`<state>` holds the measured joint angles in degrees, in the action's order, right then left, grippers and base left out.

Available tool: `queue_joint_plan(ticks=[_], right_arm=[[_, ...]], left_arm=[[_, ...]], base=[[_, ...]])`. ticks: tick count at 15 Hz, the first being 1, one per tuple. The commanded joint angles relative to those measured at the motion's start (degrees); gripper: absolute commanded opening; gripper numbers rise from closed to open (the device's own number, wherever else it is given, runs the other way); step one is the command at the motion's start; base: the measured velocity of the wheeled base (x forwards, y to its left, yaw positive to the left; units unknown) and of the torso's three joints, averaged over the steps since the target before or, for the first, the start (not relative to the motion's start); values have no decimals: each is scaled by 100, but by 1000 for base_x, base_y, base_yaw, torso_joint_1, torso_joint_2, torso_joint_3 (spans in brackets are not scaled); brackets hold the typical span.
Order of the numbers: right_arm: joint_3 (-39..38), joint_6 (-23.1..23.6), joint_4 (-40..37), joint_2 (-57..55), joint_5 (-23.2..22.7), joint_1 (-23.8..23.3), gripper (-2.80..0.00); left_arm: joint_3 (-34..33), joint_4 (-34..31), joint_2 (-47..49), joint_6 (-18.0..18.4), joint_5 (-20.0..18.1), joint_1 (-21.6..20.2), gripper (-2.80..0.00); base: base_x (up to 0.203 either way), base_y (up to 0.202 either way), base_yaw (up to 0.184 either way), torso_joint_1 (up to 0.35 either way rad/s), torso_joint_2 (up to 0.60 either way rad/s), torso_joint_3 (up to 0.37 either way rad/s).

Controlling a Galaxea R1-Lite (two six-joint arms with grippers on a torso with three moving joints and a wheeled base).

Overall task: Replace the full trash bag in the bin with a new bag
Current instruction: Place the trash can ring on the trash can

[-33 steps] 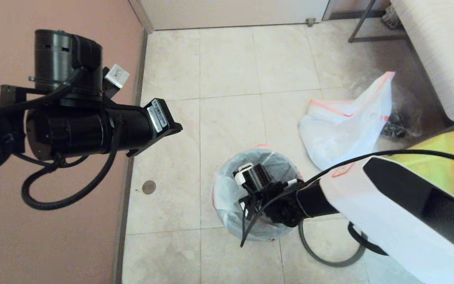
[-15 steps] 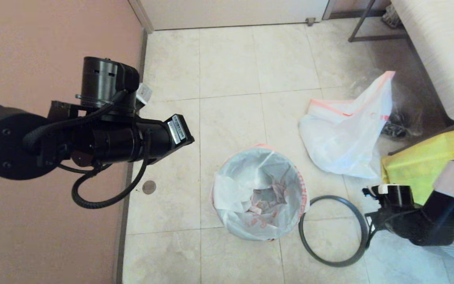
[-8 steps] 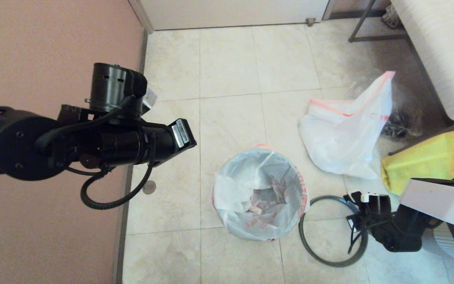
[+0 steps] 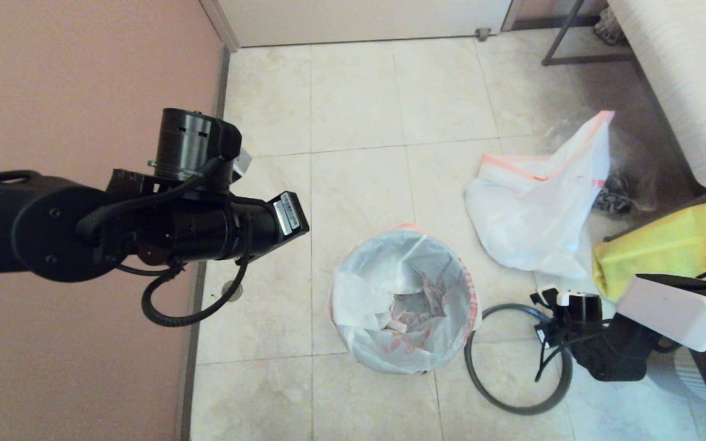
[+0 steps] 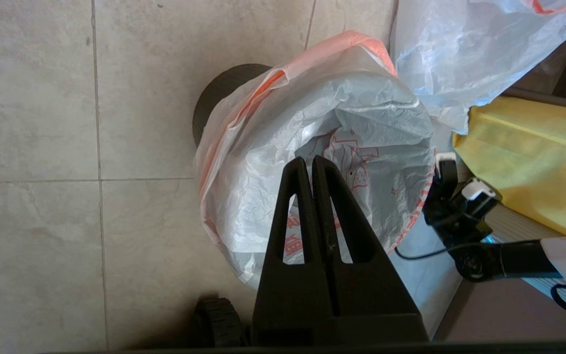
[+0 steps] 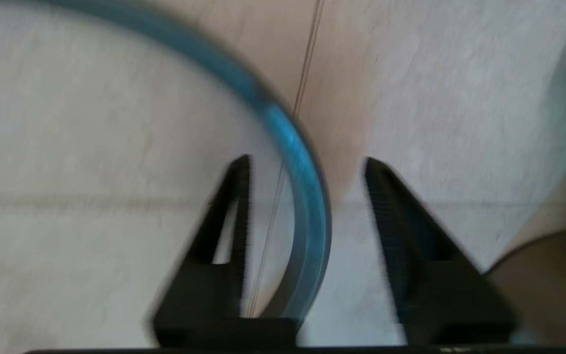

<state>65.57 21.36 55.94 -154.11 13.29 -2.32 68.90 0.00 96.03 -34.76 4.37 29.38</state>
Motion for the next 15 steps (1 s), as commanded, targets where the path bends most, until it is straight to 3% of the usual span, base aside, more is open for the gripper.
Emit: queue_joint_plan(ticks=[1, 4, 5, 12, 15], right_arm=[[229, 17, 13, -168, 7, -21, 0], [682, 26, -361, -302, 4, -89, 0], [821, 26, -519, -303, -11, -112, -280], [1041, 26, -1808, -149, -213, -129, -280], [808, 20, -1806, 187, -199, -107, -280]], left_arm=[[-8, 0, 48, -23, 12, 6, -280], [-8, 0, 126, -23, 19, 6, -280], [-8, 0, 151, -23, 15, 7, -280], [-8, 0, 190, -23, 20, 23, -280], [-8, 0, 143, -23, 50, 15, -280]], base=[[0, 0, 0, 0, 0, 0], [0, 0, 0, 0, 0, 0], [0, 0, 0, 0, 0, 0], [0, 0, 0, 0, 0, 0], [0, 0, 0, 0, 0, 0]])
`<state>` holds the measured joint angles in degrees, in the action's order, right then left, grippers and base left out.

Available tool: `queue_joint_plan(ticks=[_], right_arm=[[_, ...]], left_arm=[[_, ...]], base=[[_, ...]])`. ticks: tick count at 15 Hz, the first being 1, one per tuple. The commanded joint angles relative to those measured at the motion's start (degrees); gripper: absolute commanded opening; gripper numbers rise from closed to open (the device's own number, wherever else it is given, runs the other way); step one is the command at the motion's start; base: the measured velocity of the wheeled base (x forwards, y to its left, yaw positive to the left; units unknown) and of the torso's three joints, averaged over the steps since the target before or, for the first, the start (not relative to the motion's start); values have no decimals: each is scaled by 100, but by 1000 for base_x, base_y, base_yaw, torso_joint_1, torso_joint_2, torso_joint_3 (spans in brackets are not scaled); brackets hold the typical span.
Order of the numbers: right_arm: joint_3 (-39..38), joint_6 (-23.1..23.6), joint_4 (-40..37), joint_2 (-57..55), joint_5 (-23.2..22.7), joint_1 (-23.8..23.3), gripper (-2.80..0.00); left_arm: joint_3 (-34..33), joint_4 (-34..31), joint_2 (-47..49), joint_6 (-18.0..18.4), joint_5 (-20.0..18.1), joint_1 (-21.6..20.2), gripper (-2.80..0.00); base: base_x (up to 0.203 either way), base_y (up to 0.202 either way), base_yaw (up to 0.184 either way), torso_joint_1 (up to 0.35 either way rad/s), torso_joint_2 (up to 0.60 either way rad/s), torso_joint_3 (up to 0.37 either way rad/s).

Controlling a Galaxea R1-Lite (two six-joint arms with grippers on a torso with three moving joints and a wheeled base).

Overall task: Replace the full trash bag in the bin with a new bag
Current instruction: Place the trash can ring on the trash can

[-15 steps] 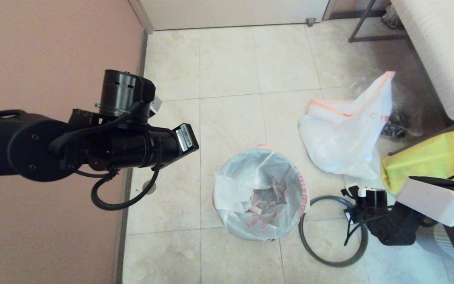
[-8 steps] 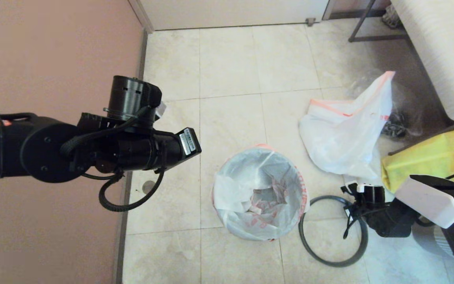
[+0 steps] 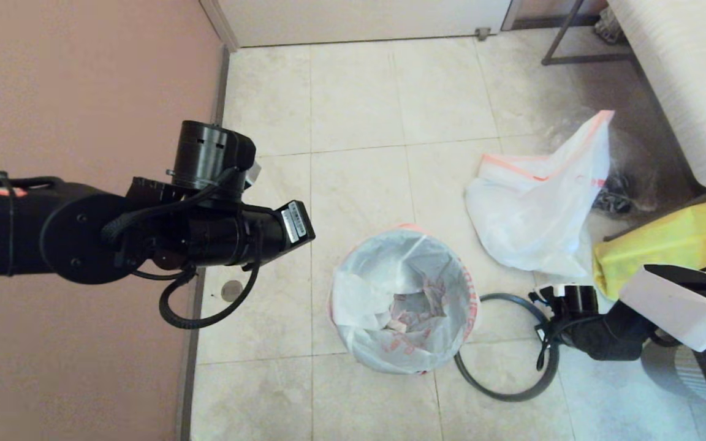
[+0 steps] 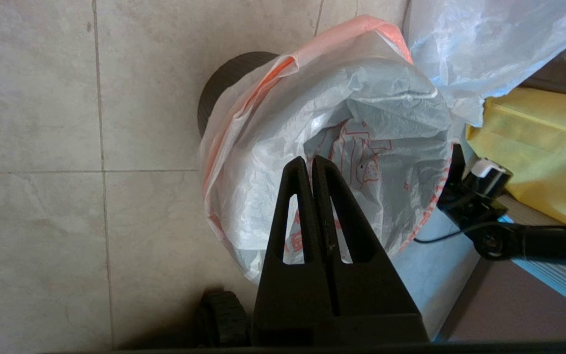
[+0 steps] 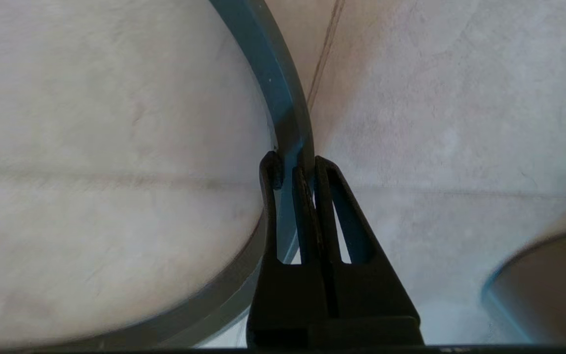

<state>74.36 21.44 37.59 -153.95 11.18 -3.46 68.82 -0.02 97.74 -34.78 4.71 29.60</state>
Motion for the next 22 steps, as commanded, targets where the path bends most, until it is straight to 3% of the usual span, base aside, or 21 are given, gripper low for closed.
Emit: queue_joint_plan(ticks=[1, 7, 11, 14, 18, 20, 22], right_arm=[[-279, 11, 35, 374, 15, 9, -280], [-2005, 25, 84, 2275, 47, -152, -280], [-3155, 141, 39, 4208, 60, -169, -280], [-3359, 213, -602, 6065, 96, -40, -280], [-3128, 212, -2385, 7940, 346, 254, -280], [-3231, 146, -2584, 7982, 402, 329, -280], [-3343, 22, -2328, 7292, 419, 359, -280]], left_arm=[[9, 2, -39, -20, 30, 2, -280], [3, -18, -453, -20, 25, 69, -280], [-137, -162, -1032, -2, 37, 655, -280], [-177, -325, -1473, -4, 90, 1087, -280], [-158, -402, -1645, -2, 215, 1276, -280], [-158, -394, -1650, -1, 223, 1247, -280], [-158, -387, -1523, 5, 224, 1203, -280]], base=[[0, 0, 0, 0, 0, 0], [0, 0, 0, 0, 0, 0], [0, 0, 0, 0, 0, 0], [0, 0, 0, 0, 0, 0], [0, 0, 0, 0, 0, 0], [0, 0, 0, 0, 0, 0], [0, 0, 0, 0, 0, 0]])
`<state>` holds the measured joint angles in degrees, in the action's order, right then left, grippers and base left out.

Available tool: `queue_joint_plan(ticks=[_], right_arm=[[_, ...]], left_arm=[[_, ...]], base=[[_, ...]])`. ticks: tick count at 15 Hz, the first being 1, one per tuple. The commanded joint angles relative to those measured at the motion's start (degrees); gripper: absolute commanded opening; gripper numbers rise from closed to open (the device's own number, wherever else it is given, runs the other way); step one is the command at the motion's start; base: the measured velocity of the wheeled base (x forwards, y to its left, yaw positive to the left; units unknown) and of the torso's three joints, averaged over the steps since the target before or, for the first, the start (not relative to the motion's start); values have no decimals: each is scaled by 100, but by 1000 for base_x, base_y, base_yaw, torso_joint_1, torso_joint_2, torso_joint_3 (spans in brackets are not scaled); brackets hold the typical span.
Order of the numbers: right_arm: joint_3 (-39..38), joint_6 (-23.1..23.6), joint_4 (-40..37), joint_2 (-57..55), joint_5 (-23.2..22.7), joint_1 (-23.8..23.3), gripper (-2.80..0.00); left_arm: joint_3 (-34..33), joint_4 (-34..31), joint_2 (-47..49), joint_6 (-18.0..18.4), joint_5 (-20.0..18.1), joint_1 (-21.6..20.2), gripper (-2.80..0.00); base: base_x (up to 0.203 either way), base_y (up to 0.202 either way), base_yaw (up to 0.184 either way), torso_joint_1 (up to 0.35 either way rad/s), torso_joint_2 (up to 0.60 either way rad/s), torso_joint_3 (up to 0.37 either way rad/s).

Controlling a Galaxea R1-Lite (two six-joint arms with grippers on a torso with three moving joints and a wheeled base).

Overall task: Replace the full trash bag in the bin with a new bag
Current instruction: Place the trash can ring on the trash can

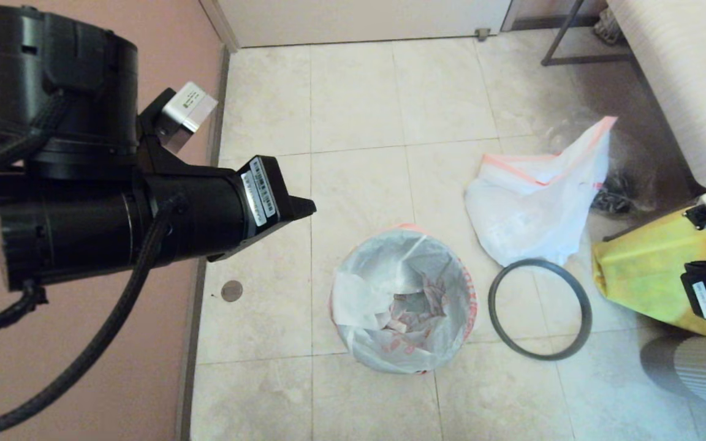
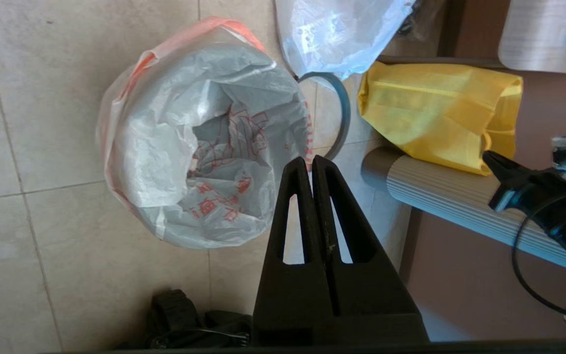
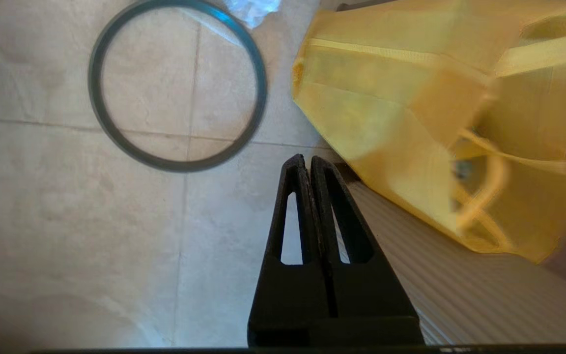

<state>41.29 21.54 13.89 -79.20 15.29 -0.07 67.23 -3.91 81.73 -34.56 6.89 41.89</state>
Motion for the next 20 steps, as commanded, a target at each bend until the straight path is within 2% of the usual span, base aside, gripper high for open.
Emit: queue_joint_plan(ticks=[1, 5, 9, 12, 13, 20], right_arm=[[-59, -41, 341, -778, 11, 15, -280], [409, -77, 1636, -3705, 15, -204, -280], [2276, 114, 2210, -5762, -123, -631, -280], [3486, 230, 2024, -6630, -219, -843, -280], [3800, 247, 1896, -6804, -232, -898, 0], [5501, 248, 950, -7587, -253, -1258, 0]], left_arm=[[1, 12, 182, -16, 6, -56, -280], [20, 55, 585, -3, -2, -340, -280], [112, 103, 1089, 147, -11, -844, -280], [313, 83, 1252, 203, -165, -1281, -280], [326, 75, 1247, 204, -170, -1315, -280], [387, 84, 1239, 214, -161, -1482, -280]], base=[[0, 0, 0, 0, 0, 0], [0, 0, 0, 0, 0, 0], [0, 0, 0, 0, 0, 0], [0, 0, 0, 0, 0, 0], [0, 0, 0, 0, 0, 0], [0, 0, 0, 0, 0, 0]])
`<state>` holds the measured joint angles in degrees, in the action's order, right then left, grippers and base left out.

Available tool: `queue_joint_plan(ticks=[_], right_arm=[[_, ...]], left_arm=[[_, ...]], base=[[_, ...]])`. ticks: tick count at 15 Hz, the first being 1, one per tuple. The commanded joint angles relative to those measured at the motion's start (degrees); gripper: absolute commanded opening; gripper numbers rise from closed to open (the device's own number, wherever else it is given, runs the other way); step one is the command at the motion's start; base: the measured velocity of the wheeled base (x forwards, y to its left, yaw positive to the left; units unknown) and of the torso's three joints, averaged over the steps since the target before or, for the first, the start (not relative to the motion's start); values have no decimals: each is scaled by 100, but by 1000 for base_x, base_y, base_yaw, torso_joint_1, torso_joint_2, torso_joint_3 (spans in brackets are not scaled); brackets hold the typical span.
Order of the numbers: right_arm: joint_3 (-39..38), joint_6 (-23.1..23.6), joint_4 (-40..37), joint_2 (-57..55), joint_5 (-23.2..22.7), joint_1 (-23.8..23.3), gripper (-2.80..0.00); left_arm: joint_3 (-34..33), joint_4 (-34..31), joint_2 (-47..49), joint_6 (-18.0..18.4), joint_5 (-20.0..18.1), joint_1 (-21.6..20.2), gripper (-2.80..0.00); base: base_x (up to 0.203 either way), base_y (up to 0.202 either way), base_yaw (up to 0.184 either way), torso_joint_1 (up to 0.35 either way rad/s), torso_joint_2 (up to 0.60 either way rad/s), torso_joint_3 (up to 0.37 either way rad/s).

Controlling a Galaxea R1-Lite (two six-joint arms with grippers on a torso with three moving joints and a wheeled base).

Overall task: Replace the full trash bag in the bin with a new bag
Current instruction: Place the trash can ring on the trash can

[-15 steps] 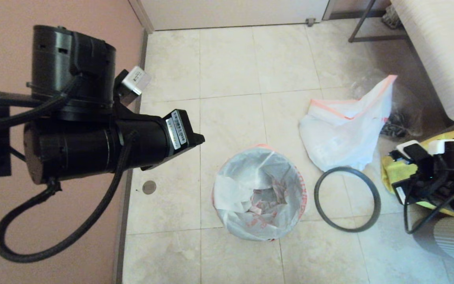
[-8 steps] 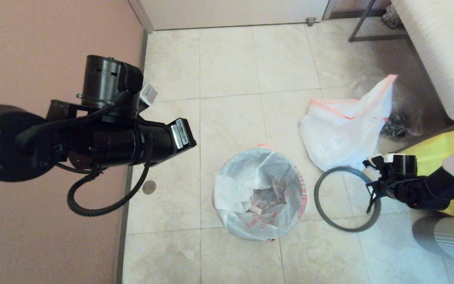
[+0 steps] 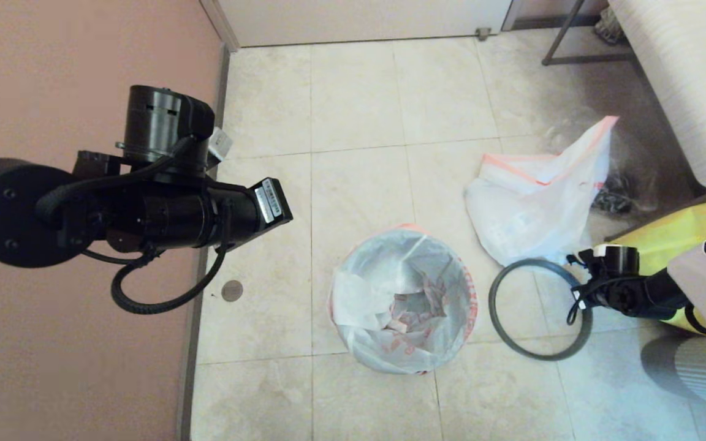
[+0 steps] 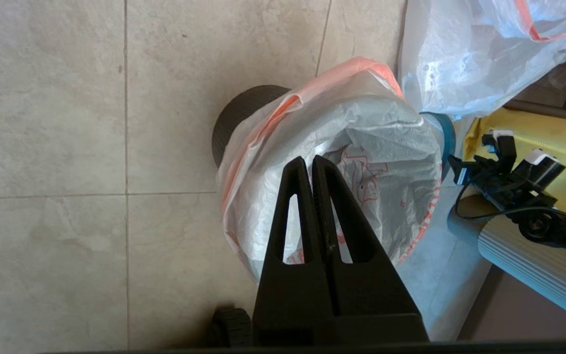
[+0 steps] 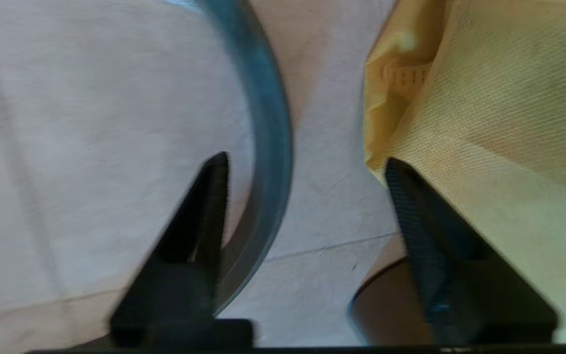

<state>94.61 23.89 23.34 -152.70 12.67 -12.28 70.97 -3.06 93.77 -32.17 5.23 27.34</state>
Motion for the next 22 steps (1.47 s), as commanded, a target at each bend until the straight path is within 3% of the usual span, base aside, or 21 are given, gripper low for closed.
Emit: queue_joint_plan(ticks=[1, 6, 7, 10, 16, 19, 22], right_arm=[[303, 12, -135, -303, -5, -65, 0], [1093, -21, -771, -649, -318, -96, 0], [1200, -128, -1072, -641, -575, -115, -280], [1771, -404, -2331, -711, -1041, -183, -280], [1783, -511, -2855, -717, -1149, -316, -280], [1196, -821, -2874, -50, -1142, -319, -280], [-30, -965, -2858, 1263, -1133, -308, -280]], left_arm=[[13, 0, 46, -19, 4, -27, -280], [13, 16, 115, -26, 4, -36, -280], [22, 16, 133, -26, 4, -36, -280], [31, 16, 185, -34, 4, -36, -280], [57, 16, 148, -35, 13, -54, -280], [57, 3, -38, -32, 13, -39, -280], [69, -46, -401, -28, -3, -4, -280]], base=[[0, 0, 0, 0, 0, 0], [0, 0, 0, 0, 0, 0], [0, 0, 0, 0, 0, 0], [0, 0, 0, 0, 0, 0], [0, 0, 0, 0, 0, 0], [0, 0, 0, 0, 0, 0], [0, 0, 0, 0, 0, 0]])
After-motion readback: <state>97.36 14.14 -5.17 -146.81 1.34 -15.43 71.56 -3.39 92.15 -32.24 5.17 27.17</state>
